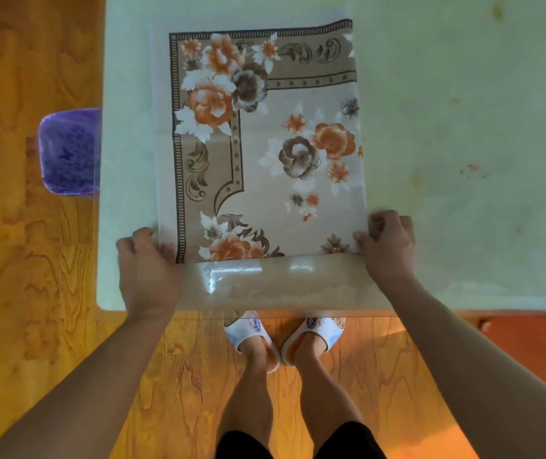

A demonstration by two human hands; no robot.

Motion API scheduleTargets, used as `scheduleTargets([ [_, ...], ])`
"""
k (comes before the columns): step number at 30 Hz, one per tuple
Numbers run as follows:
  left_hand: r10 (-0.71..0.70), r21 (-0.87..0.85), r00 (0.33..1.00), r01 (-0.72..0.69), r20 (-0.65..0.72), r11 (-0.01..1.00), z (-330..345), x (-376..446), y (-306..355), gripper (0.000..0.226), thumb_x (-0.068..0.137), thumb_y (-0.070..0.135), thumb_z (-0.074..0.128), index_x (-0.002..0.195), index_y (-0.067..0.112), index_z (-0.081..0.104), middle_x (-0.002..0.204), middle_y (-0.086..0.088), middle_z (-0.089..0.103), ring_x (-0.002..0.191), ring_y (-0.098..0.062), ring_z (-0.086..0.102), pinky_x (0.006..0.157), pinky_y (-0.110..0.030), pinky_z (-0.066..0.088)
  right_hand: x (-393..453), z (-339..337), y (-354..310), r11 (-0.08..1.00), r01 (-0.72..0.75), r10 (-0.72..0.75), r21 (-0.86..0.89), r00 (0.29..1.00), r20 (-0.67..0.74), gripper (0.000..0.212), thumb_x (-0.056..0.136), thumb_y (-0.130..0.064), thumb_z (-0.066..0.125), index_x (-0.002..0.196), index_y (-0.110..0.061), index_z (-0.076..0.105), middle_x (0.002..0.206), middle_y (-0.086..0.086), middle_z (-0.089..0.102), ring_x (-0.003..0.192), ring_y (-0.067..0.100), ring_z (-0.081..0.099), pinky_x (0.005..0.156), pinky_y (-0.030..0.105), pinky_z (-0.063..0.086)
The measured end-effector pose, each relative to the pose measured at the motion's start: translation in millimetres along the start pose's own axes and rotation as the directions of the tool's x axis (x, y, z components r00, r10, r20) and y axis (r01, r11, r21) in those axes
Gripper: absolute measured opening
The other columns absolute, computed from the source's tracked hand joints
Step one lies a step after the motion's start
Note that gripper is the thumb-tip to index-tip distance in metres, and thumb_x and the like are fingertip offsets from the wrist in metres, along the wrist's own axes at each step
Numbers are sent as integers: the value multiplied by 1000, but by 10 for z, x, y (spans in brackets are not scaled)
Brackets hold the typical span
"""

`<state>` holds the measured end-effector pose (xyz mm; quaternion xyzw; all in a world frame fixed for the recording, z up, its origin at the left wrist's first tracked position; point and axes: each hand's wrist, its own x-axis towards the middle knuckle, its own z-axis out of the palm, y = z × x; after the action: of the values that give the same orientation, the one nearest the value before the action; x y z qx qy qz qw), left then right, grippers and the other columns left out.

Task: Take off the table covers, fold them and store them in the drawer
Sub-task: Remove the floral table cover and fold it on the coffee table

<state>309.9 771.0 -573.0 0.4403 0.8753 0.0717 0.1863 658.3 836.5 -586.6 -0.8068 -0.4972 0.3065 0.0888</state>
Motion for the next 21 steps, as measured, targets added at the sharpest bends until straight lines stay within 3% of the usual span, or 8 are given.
scheduleTargets([
  [2,342,147,938,-332,-55,932,-6,-46,77,43,91,5,57,133,7,53,131,-22,50,118,-44,48,93,-56,43,-15,29,-10,1000,5,-6,-22,1000,-20,38,86,-15,74,120,-9,59,123,12,49,102,33,56,90,35,43],
  [4,626,128,779,-623,17,772,45,-11,251,47,95,12,54,142,11,51,142,-18,46,133,-39,43,105,-54,39,-33,52,-22,999,6,-8,-41,999,-39,37,87,-16,72,120,-9,59,124,12,48,102,34,56,89,37,45],
  [5,685,123,726,-687,61,716,109,49,351,48,100,20,52,147,13,47,150,-17,42,141,-37,37,112,-53,35,-43,69,-21,999,12,-14,-51,999,-47,36,88,-16,72,120,-9,59,125,12,48,102,34,57,89,38,46],
  [10,677,241,664,-747,316,620,497,327,539,63,107,54,21,163,25,17,169,-14,12,157,-35,5,126,-54,10,-94,87,-61,992,22,-33,-123,996,-84,48,88,-16,69,132,-14,53,130,10,46,111,35,55,93,45,48],
  [13,679,304,675,-738,290,603,629,368,454,66,105,56,19,163,25,14,169,-14,11,157,-36,4,126,-54,10,-247,246,-303,920,261,-333,-292,915,-230,54,84,-9,63,137,-10,51,135,17,47,121,39,44,101,49,41],
  [15,687,306,675,-736,268,604,669,358,470,66,105,56,22,163,25,16,169,-14,12,157,-35,5,126,-54,10,-409,508,-620,828,466,-518,-313,849,-107,51,94,-17,56,143,-9,47,148,18,42,139,37,33,117,51,31],
  [18,693,281,673,-739,260,612,666,367,472,65,105,54,16,163,25,14,170,-14,8,157,-34,2,126,-54,7,-590,1017,-1066,763,583,-554,-279,812,183,55,106,-28,31,158,-14,19,167,11,11,155,27,-5,126,46,1],
  [21,703,283,664,-747,255,602,638,378,464,62,105,46,18,163,23,18,169,-15,12,157,-36,5,126,-54,8,-365,1118,-926,703,613,-561,-360,789,250,58,108,-41,24,160,-19,13,168,10,4,155,28,-10,126,49,2],
])
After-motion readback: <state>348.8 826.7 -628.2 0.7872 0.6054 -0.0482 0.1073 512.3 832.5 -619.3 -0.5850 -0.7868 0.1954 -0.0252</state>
